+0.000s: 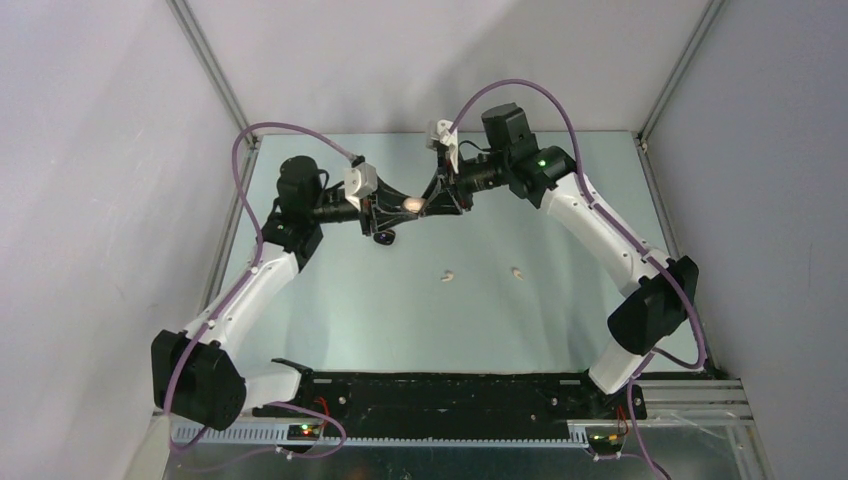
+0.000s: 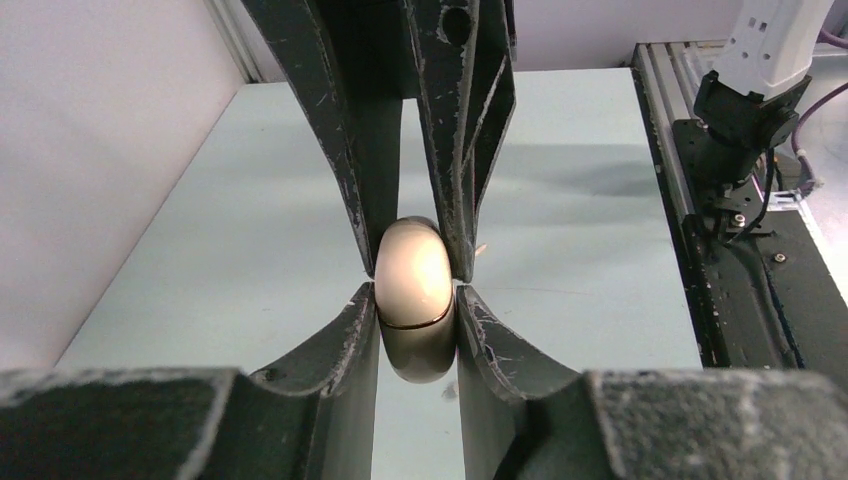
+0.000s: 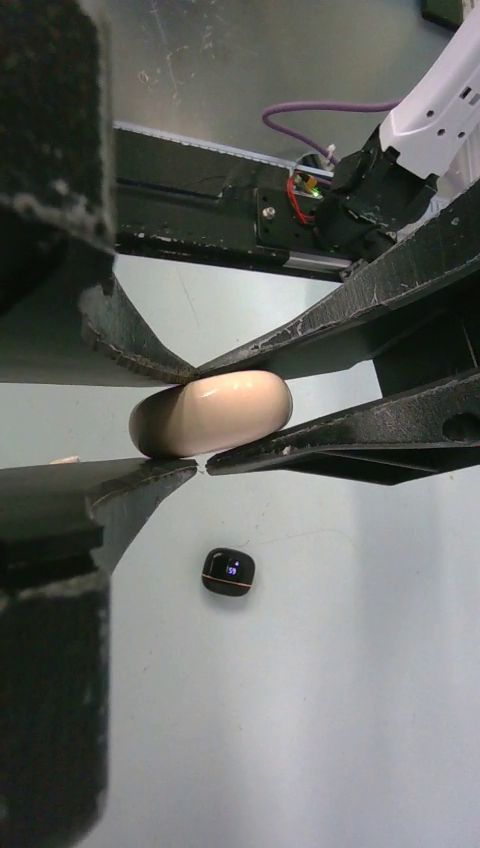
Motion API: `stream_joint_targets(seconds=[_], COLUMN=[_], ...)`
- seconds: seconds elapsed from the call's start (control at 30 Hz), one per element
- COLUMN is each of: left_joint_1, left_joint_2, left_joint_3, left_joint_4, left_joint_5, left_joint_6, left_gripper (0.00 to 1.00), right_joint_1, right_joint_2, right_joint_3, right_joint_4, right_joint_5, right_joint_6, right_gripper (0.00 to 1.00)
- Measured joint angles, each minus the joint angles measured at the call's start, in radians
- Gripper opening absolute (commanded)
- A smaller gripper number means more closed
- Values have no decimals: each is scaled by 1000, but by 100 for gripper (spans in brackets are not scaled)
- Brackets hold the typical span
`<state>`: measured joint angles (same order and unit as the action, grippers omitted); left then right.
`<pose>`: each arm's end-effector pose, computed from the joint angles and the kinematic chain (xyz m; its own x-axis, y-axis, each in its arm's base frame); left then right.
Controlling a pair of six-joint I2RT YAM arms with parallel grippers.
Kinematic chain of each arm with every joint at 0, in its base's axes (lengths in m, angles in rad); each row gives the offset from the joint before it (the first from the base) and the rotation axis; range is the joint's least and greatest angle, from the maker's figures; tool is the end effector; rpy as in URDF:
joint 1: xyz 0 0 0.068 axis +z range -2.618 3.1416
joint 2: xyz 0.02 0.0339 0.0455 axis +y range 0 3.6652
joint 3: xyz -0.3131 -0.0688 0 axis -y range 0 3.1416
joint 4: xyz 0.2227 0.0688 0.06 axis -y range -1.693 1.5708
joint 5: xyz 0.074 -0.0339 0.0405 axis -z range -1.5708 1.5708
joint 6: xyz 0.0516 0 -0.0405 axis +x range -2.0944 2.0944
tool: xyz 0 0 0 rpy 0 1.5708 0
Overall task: Insert the wireless bluetooth earbuds into the charging case
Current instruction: Open the charging case to the charging case.
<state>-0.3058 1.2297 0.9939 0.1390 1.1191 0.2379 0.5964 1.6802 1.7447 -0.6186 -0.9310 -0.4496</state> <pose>0.2167 -0.1171 0.4055 0.1426 0.0628 -0.9878 0.9793 0.1357 0.1501 0.2760 0.2374 0.4438 -0.0010 -0.3143 -0.9493 -0.9995 -0.0287 0.0106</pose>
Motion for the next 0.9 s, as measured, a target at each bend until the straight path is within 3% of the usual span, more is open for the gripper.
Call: stream_joint_targets(seconds=[0.07, 0.1, 0.17, 0.37, 0.6, 0.73, 0.8, 0.87, 0.9], left_joint_1=[0, 0, 0, -2, 0, 2, 3, 5, 5], left_joint_2=[0, 0, 0, -1, 0, 7, 13, 16, 19], left_joint_3=[0, 0, 0, 0, 0, 0, 0, 0, 0], left_joint_4=[-8, -14, -18, -24, -28, -29, -29, -28, -28], left_joint_5=[2, 2, -3, -59, -81, -72, -64, -59, -57], left_joint_6=[-1, -1, -2, -29, -90, -106, -109, -114, -114], left_gripper=[18, 31, 44, 49, 39, 18, 8, 1, 1], right_joint_1=[-1, -1, -1, -1, -2, -3, -3, -3, -3], right_joint_2=[0, 0, 0, 0, -1, -1, -1, -1, -1], right_joint_3=[0, 0, 0, 0, 0, 0, -2, -4, -6], right_joint_4=[-6, -7, -10, 2, 8, 12, 11, 11, 11], right_joint_5=[0, -1, 0, 6, 19, 29, 34, 37, 40], right_joint_6=[-12, -18, -24, -23, -26, -26, -26, -25, -24], right_gripper=[10, 7, 3, 2, 2, 3, 9, 30, 35])
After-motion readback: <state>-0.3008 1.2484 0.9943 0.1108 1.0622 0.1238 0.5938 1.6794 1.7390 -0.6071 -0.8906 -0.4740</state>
